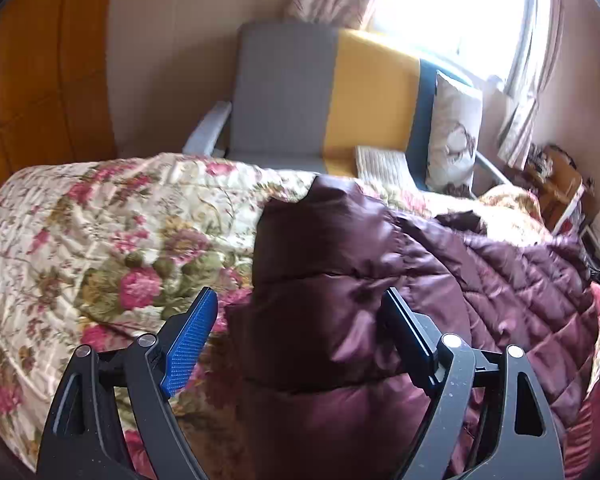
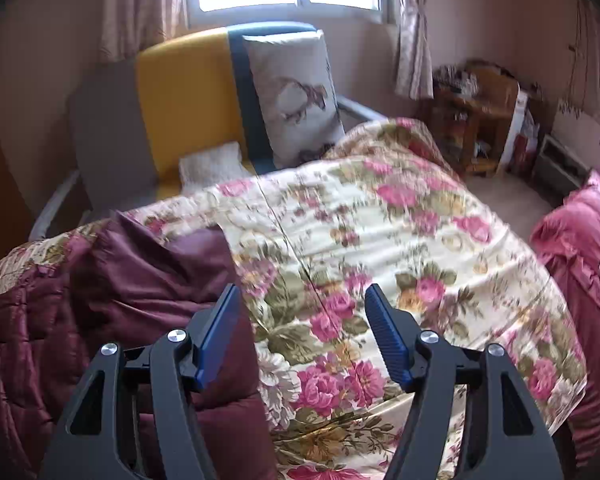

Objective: Fold large clothes

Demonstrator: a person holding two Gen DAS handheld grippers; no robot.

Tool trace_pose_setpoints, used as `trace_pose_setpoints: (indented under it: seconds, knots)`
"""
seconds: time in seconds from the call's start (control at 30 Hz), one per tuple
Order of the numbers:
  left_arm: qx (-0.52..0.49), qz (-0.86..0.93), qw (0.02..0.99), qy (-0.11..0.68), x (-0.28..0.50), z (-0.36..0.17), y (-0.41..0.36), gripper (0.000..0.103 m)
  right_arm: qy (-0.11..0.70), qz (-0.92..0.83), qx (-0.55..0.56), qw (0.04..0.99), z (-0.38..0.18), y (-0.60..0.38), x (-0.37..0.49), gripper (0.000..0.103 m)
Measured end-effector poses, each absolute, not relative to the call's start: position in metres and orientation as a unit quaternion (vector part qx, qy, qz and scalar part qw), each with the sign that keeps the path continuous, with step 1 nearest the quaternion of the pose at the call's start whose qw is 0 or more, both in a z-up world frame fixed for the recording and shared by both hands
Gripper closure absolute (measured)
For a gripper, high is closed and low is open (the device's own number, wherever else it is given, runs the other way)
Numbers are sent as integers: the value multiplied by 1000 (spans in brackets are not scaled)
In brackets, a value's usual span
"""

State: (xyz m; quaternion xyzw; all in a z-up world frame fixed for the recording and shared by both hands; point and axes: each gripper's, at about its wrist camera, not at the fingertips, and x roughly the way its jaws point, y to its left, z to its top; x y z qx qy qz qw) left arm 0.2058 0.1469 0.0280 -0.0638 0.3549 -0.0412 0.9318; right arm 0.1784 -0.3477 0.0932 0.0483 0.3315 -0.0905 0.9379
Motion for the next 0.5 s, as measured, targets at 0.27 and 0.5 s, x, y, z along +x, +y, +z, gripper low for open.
trace_pose_setpoints:
  seconds: [0.27,0.5]
  knots:
    - [-65,2,963,261,146,73,140,20,306,32,-37,951,120,-241,155,29]
    - [15,-101,959,265,173,60,69,28,348,16,-74,934,66,-220,191,28]
